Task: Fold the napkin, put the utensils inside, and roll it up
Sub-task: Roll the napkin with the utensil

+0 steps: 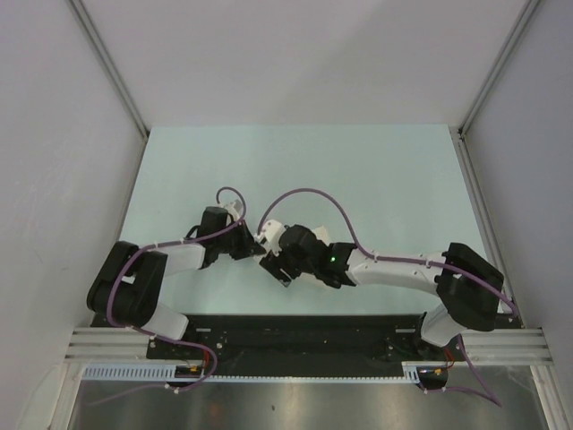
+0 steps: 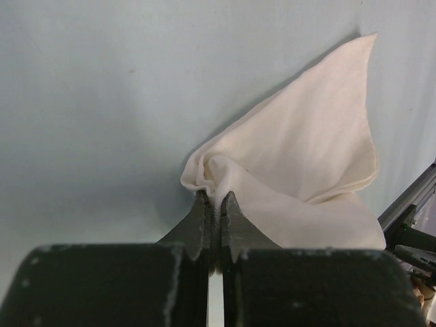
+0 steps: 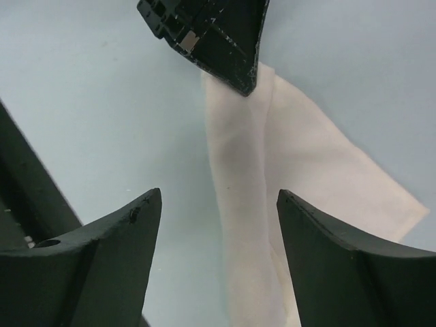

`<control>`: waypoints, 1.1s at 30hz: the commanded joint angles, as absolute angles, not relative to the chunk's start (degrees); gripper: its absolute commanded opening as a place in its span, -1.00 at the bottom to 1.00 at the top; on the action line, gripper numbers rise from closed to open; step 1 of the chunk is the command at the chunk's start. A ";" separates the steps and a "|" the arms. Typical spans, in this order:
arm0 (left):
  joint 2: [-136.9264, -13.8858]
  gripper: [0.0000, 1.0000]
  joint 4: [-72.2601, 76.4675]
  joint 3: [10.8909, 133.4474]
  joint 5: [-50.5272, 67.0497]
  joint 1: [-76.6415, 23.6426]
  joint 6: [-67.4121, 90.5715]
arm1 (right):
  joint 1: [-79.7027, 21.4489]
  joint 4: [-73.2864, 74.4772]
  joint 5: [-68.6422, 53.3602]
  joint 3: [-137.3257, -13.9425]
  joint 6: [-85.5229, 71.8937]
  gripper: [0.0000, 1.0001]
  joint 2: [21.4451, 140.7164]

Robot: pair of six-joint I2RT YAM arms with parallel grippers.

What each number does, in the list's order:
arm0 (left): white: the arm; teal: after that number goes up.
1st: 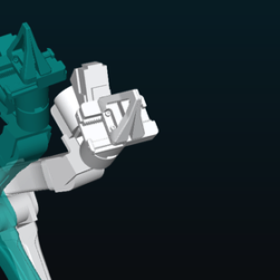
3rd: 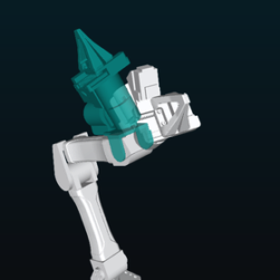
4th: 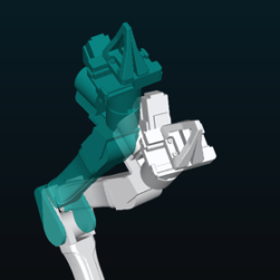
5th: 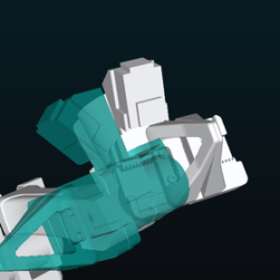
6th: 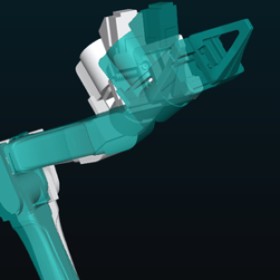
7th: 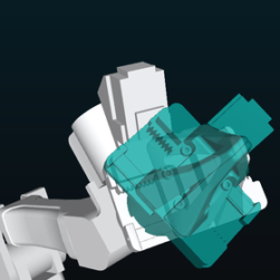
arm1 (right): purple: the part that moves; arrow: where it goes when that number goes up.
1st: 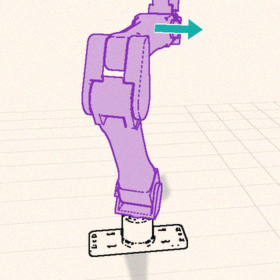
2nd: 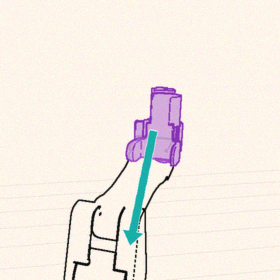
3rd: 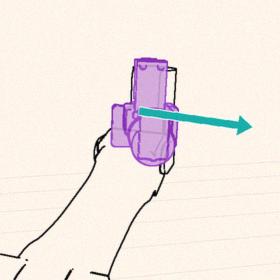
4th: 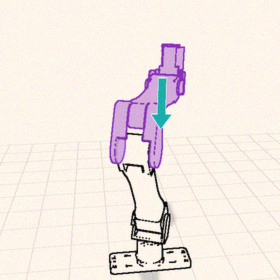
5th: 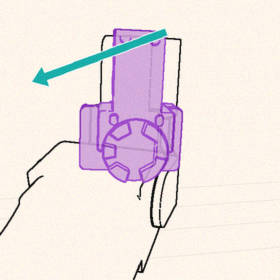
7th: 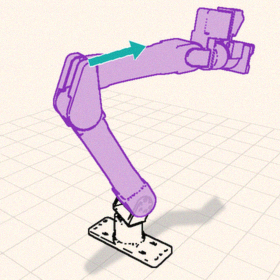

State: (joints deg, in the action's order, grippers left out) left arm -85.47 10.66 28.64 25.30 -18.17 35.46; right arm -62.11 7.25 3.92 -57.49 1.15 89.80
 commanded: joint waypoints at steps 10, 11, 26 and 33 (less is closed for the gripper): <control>-87.63 -0.99 6.59 30.32 24.78 -18.37 32.78 | -70.75 -6.24 23.11 -53.44 13.45 0.15 98.16; -87.71 -1.00 6.50 30.41 24.79 -18.37 32.61 | -70.75 -6.41 23.46 -53.61 13.62 0.16 98.96; -86.05 -0.68 6.42 32.43 26.28 -18.37 32.61 | -62.50 -0.79 14.25 -55.99 7.12 0.01 105.12; -79.29 0.42 3.61 34.89 21.19 -16.53 33.40 | -55.47 2.28 -2.26 -55.55 1.68 -0.23 105.12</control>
State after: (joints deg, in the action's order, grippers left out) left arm -84.58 5.41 32.51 24.80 -18.02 33.89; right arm -59.64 -2.98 8.47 -55.75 5.98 103.59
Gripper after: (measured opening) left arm 0.614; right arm 0.418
